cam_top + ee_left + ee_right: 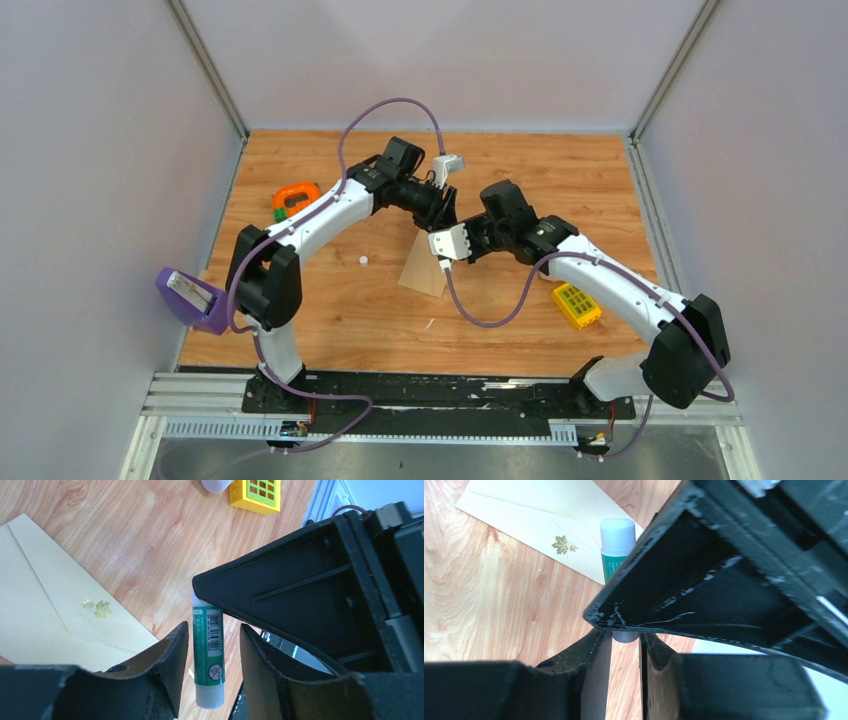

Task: Place the letter into the envelope and seal it
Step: Screw the solid glue.

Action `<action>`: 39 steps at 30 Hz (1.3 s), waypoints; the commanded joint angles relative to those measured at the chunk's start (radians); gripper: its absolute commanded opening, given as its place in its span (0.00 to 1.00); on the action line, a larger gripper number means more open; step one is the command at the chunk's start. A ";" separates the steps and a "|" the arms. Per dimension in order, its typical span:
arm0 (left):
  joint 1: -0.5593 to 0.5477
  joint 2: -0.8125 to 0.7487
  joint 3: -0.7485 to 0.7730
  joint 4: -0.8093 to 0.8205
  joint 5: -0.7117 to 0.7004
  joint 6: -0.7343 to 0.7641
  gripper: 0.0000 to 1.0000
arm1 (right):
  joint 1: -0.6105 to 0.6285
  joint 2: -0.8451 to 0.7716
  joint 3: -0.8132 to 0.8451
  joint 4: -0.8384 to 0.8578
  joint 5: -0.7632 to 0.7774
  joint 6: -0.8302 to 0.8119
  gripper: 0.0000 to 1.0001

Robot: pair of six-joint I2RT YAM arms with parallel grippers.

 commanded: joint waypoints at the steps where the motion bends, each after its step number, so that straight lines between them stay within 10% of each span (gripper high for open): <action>1: -0.004 0.001 0.033 -0.001 0.029 0.019 0.50 | 0.007 -0.005 -0.024 0.006 -0.025 -0.028 0.00; 19: -0.024 0.011 0.033 -0.034 0.012 0.058 0.55 | 0.008 -0.011 -0.011 0.013 -0.010 -0.021 0.00; 30: -0.026 0.014 0.038 -0.035 0.006 0.061 0.14 | 0.008 -0.015 -0.019 0.013 -0.012 -0.024 0.01; 32: -0.025 0.011 0.038 -0.035 0.006 0.066 0.06 | 0.008 -0.013 -0.011 0.013 -0.013 0.009 0.33; 33: -0.025 0.007 0.038 -0.038 0.006 0.071 0.03 | 0.008 -0.014 -0.007 0.012 -0.019 0.030 0.75; 34: -0.025 0.005 0.041 -0.041 0.007 0.076 0.02 | 0.007 -0.019 -0.003 0.010 -0.026 0.052 0.97; 39: -0.025 -0.033 0.056 -0.089 0.055 0.140 0.00 | -0.018 -0.070 0.036 -0.095 -0.132 0.115 1.00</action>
